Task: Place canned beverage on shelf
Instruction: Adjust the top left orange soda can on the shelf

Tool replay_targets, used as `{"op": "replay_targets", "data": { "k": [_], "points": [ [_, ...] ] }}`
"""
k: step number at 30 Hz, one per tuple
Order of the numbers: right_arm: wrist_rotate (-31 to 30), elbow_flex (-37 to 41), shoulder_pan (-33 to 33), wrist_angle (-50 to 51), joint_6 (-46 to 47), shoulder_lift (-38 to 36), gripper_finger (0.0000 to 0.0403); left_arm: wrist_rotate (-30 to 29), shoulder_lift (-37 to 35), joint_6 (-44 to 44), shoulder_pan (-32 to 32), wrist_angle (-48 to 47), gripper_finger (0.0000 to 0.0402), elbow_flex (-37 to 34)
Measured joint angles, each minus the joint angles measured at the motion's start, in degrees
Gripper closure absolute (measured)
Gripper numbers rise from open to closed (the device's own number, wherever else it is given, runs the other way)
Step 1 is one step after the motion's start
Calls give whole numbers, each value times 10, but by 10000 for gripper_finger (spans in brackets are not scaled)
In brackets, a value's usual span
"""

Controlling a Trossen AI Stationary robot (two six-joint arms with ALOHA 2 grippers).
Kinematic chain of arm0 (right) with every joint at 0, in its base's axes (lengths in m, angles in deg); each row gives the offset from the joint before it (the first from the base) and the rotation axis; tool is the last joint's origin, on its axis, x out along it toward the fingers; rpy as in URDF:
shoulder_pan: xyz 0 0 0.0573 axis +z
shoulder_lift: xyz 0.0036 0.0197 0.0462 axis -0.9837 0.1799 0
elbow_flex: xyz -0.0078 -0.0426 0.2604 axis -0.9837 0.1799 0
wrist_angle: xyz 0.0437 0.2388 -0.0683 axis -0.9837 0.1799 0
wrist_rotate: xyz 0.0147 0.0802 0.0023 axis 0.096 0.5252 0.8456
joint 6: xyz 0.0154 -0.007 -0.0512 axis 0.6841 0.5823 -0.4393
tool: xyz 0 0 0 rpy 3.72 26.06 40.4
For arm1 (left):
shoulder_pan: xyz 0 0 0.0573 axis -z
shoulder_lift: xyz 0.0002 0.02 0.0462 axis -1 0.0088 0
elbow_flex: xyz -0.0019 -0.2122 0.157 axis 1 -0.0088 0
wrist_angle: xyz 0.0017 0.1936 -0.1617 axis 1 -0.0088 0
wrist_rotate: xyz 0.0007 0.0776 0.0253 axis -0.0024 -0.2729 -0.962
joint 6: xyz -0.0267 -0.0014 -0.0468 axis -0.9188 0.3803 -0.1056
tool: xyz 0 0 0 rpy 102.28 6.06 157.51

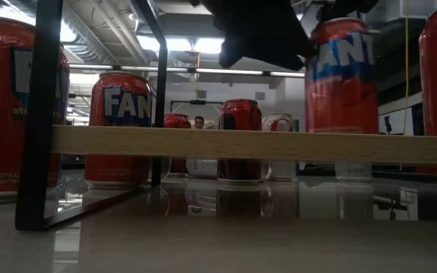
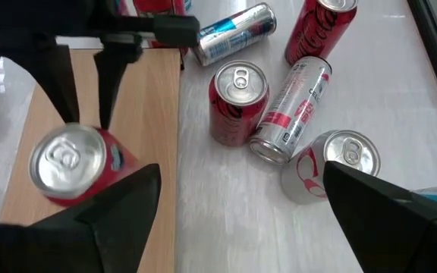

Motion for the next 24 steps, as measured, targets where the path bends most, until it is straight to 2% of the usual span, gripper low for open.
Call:
{"op": "replay_targets", "data": {
  "k": [6, 13, 20, 24],
  "points": [
    [0, 0, 0, 0, 0, 0, 42, 0, 0, 0, -14, 55, 302, -17],
    [0, 0, 0, -1, 0, 0, 42, 1, -3, 0, -23, 29, 302, -17],
    [0, 0, 0, -3, 0, 0, 42, 58, -5, 0, -25, -1, 302, -17],
    [13, 0, 0, -7, 0, 0, 43, 58, -4, 0, -16, 0, 302, -17]
  ]
}}
